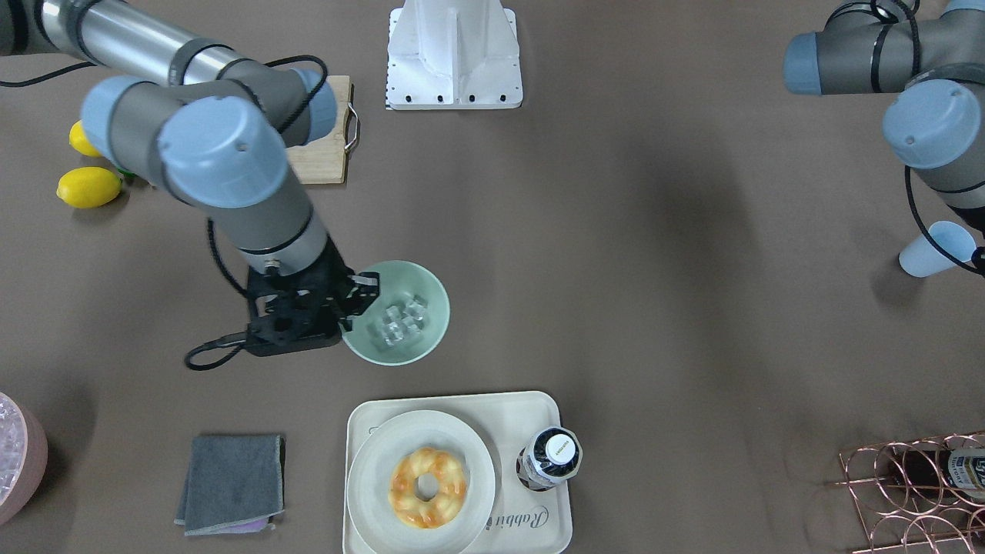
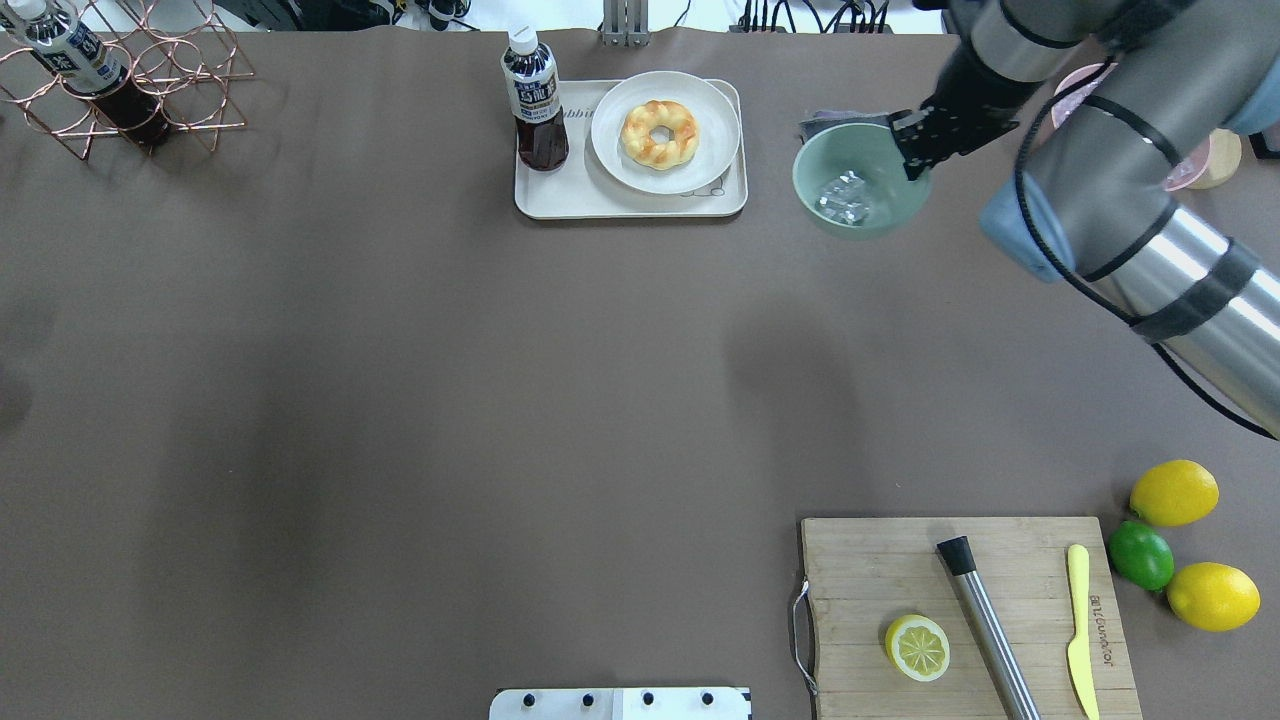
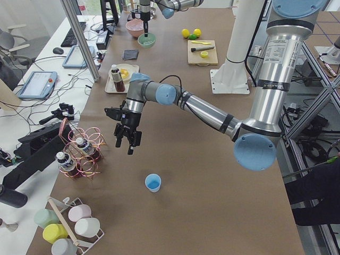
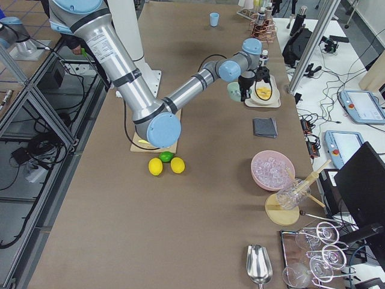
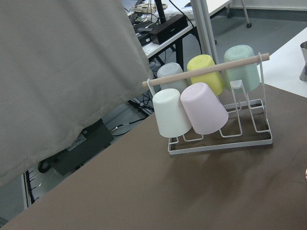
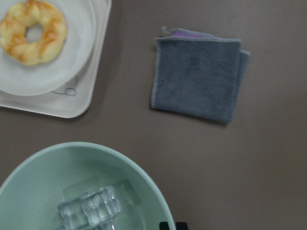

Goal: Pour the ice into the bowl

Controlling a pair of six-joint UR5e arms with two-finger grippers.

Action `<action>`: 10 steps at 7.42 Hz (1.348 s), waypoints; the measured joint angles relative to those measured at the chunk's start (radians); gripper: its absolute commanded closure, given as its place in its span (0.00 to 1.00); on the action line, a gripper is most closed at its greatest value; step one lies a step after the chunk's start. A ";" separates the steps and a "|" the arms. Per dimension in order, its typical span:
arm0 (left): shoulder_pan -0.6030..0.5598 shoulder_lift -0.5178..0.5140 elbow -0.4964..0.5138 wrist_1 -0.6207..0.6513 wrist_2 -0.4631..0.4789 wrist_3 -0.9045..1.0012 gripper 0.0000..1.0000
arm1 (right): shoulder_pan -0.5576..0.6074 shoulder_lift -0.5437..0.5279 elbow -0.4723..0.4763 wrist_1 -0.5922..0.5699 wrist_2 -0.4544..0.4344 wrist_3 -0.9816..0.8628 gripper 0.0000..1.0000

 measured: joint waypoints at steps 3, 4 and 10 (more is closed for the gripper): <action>-0.252 -0.020 0.053 -0.099 -0.258 0.430 0.03 | 0.169 -0.213 0.040 0.004 0.096 -0.287 1.00; -0.329 -0.046 0.095 -0.115 -0.333 0.550 0.03 | 0.220 -0.268 0.035 0.005 0.126 -0.361 1.00; -0.511 -0.043 0.257 -0.128 -0.868 0.986 0.03 | 0.464 -0.436 -0.218 0.153 0.236 -0.756 1.00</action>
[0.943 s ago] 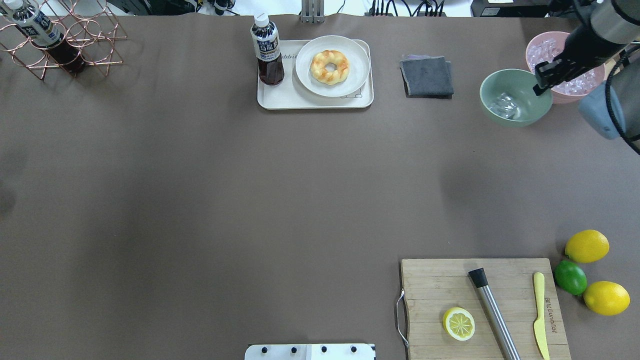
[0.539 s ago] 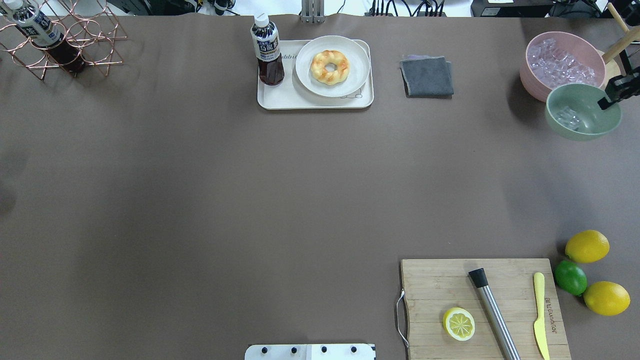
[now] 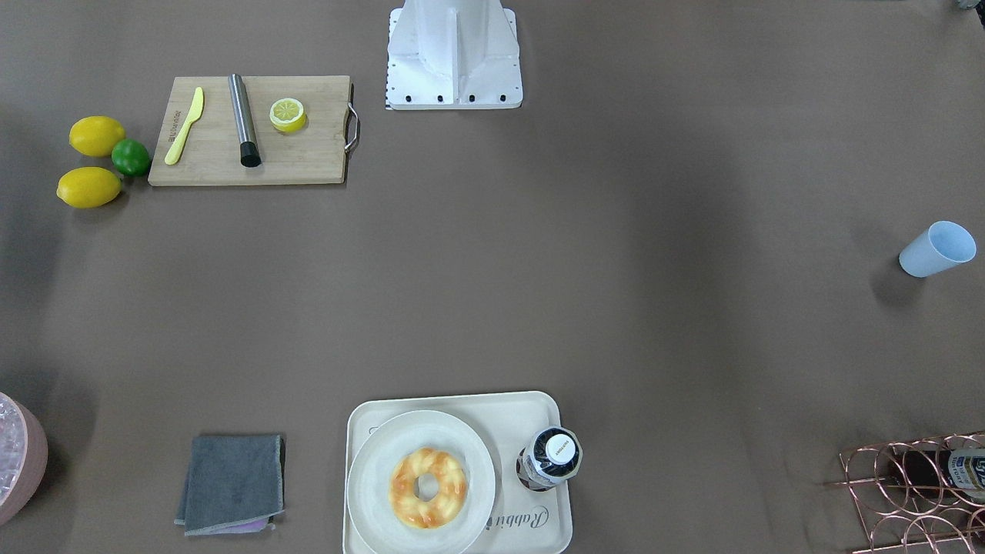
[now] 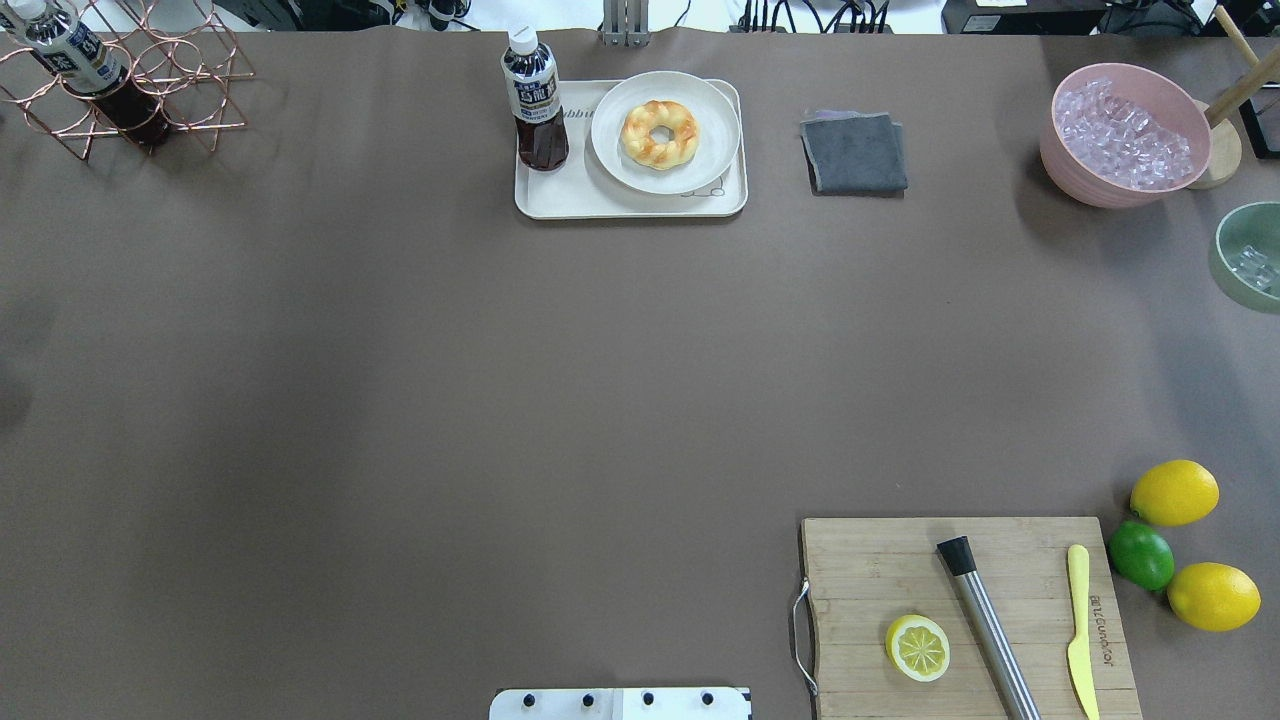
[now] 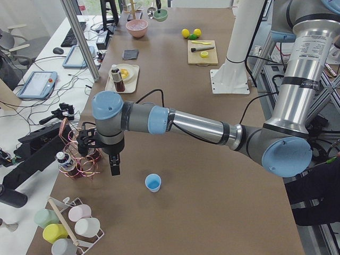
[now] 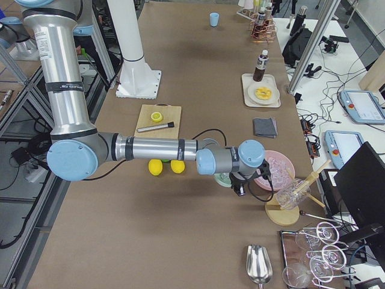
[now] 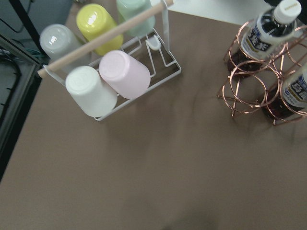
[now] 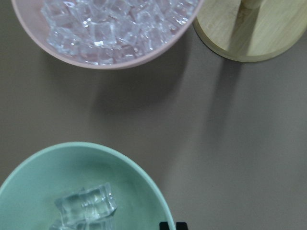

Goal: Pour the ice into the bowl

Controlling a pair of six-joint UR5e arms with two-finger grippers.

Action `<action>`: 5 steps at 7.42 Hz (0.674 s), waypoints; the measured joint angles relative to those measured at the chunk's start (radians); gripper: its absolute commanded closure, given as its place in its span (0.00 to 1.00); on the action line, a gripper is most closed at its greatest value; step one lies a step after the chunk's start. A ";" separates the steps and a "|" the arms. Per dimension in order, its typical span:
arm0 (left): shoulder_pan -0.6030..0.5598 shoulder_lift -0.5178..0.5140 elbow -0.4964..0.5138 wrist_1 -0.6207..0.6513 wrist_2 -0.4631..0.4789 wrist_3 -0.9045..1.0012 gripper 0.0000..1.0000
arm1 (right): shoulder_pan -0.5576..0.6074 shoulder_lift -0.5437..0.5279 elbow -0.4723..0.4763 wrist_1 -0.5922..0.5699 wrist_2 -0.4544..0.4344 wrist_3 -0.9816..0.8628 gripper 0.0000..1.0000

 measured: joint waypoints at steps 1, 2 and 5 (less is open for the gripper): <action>0.002 0.026 0.004 -0.016 -0.055 0.013 0.03 | 0.009 -0.012 -0.049 0.069 0.000 -0.007 1.00; 0.006 0.056 0.004 -0.043 -0.083 0.019 0.03 | 0.013 -0.022 -0.086 0.119 -0.001 -0.008 1.00; 0.089 0.165 0.006 -0.121 -0.101 0.069 0.03 | 0.013 -0.041 -0.157 0.231 -0.011 0.008 1.00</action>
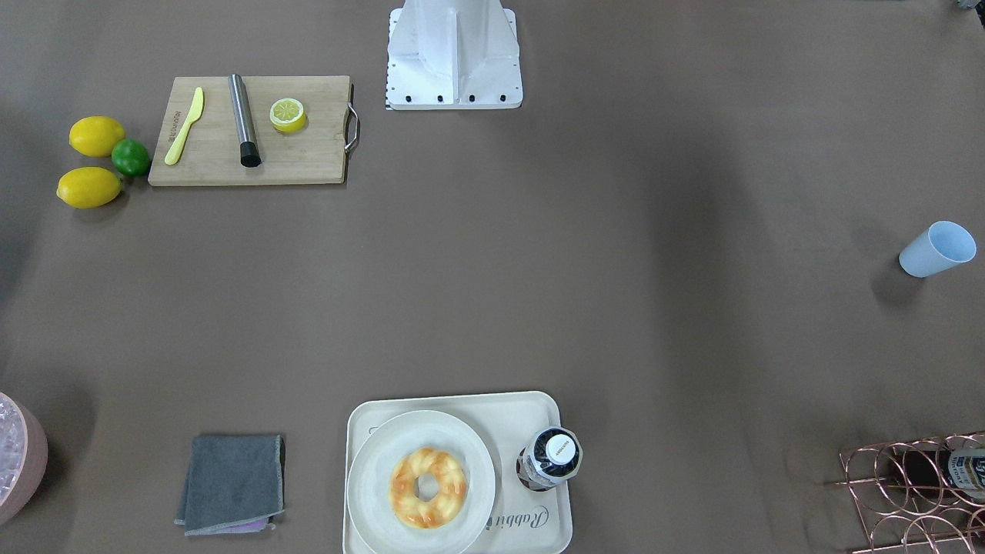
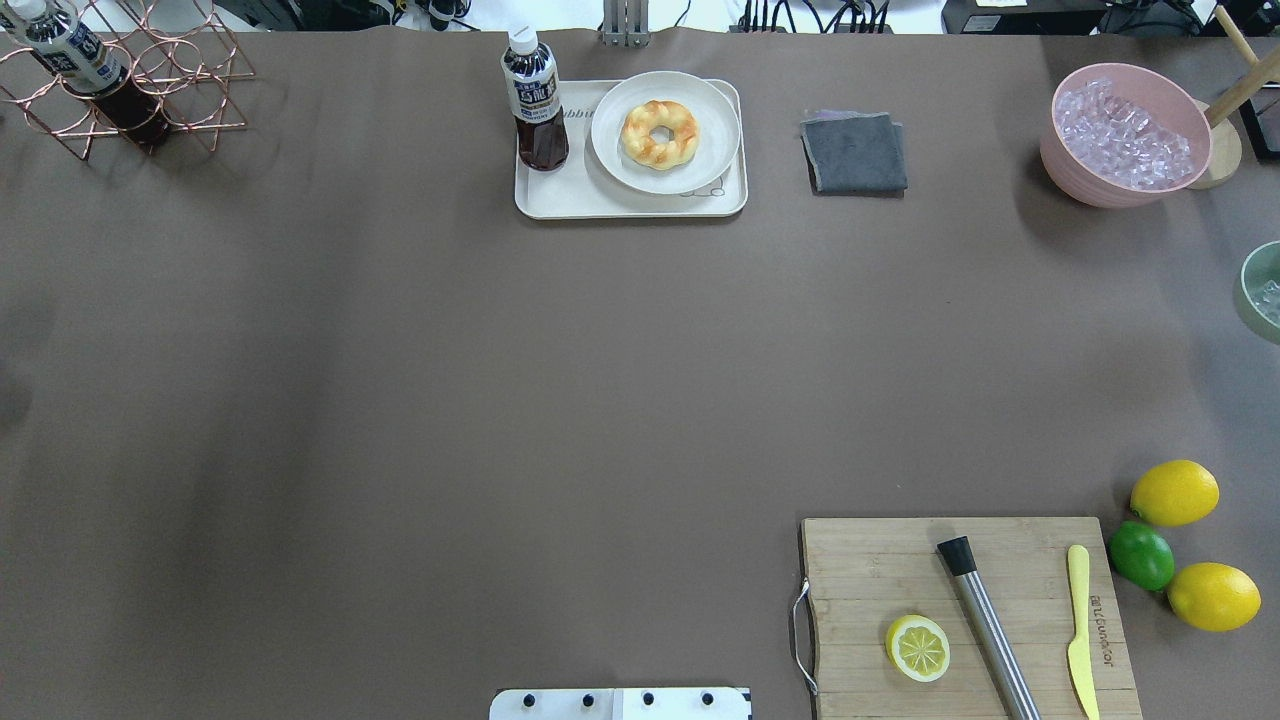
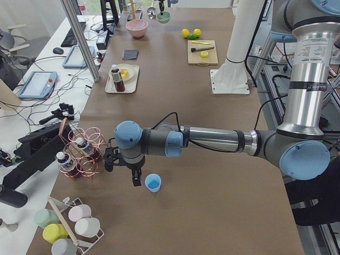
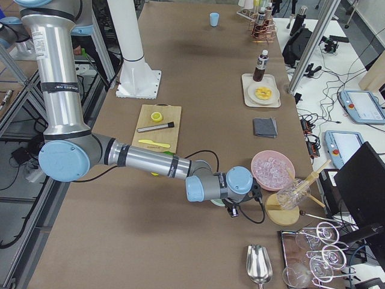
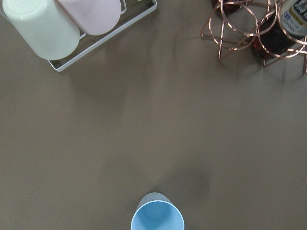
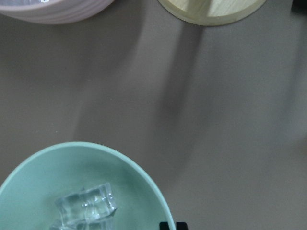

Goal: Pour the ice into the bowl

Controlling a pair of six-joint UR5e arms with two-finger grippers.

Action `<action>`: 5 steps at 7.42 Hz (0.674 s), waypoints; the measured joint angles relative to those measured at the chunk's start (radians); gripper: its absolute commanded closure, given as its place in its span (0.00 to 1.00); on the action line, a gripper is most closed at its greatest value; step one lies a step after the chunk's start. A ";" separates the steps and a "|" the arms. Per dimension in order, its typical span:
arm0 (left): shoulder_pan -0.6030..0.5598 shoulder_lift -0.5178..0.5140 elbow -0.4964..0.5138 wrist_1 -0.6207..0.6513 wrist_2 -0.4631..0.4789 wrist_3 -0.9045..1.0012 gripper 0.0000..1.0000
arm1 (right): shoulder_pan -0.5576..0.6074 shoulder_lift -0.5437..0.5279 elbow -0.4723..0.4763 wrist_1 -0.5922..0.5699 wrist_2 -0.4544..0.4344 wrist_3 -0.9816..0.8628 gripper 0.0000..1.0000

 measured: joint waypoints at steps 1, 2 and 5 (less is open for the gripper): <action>0.034 0.020 0.000 -0.013 0.000 0.006 0.03 | 0.000 -0.008 -0.022 0.045 -0.003 0.014 1.00; 0.063 0.030 -0.002 -0.019 0.000 0.007 0.03 | -0.001 -0.019 -0.034 0.081 -0.006 0.026 1.00; 0.090 0.057 -0.032 -0.020 0.000 0.003 0.03 | -0.003 -0.076 -0.044 0.194 -0.017 0.081 0.98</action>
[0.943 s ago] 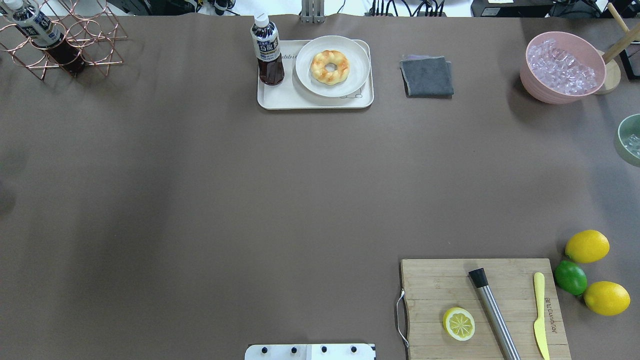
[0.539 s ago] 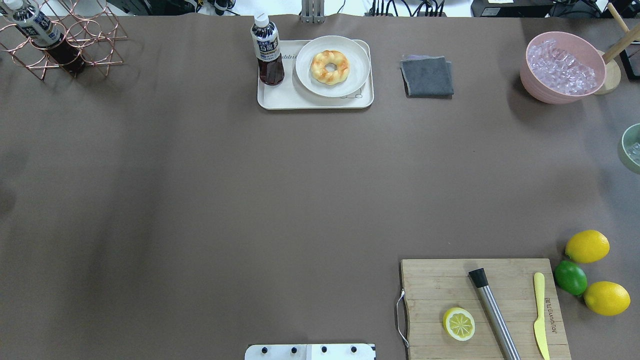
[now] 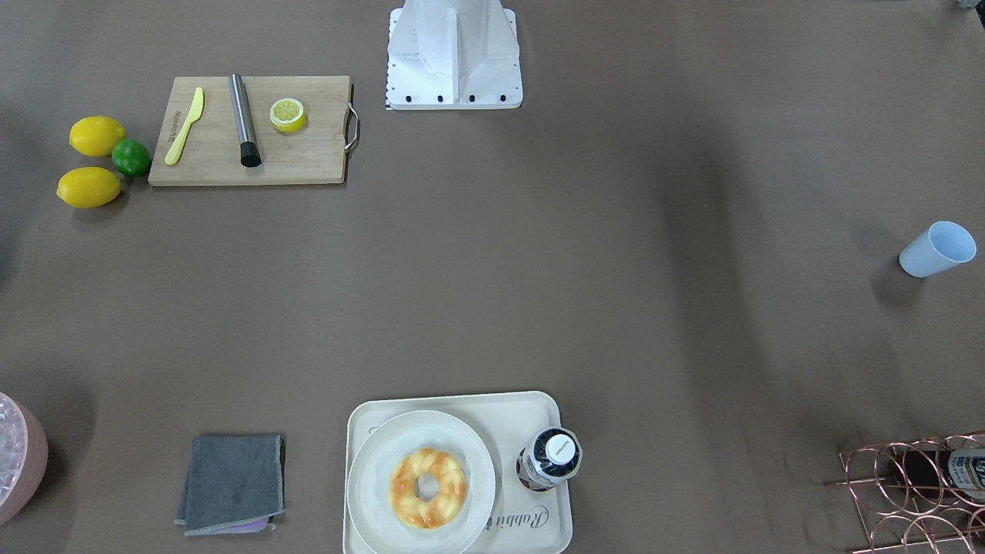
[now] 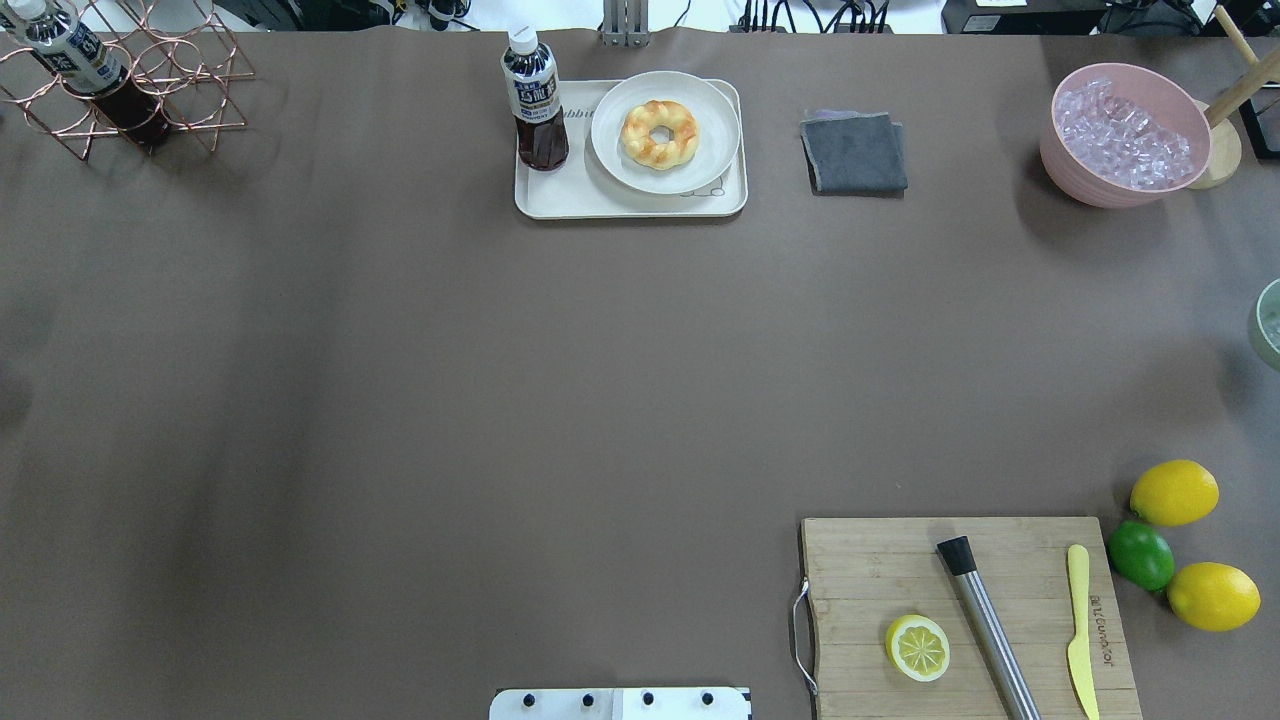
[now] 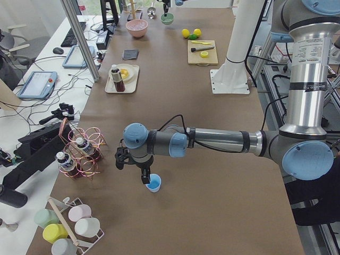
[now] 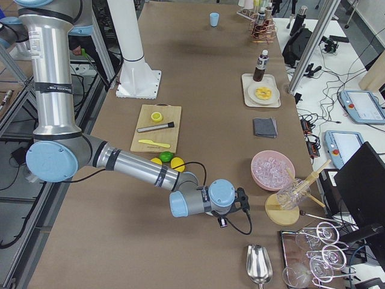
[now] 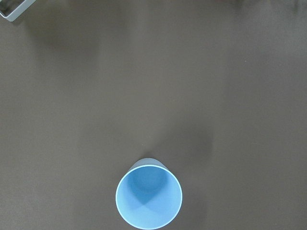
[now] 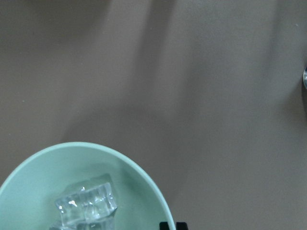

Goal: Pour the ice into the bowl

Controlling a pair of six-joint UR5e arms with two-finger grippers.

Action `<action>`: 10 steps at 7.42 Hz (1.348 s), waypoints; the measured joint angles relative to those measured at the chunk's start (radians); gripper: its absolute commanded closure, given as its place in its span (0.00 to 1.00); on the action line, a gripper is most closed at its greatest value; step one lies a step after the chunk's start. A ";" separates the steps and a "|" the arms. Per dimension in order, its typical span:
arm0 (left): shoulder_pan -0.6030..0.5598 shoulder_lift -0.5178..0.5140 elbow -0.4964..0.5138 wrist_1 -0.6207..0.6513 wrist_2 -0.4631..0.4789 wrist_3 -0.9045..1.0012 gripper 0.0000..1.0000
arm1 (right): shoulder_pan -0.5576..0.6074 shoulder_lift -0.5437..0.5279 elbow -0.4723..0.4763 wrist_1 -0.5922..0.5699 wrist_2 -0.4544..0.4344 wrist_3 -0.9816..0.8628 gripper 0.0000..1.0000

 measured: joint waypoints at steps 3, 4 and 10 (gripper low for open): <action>0.002 0.005 -0.003 -0.006 0.010 0.007 0.03 | -0.003 -0.024 -0.001 0.036 -0.010 0.016 0.26; 0.005 0.004 0.001 -0.019 0.012 0.009 0.03 | -0.006 -0.025 -0.001 0.038 -0.017 0.016 0.23; 0.015 -0.002 0.005 -0.037 0.012 0.004 0.03 | -0.010 -0.018 0.053 0.020 -0.021 0.033 0.01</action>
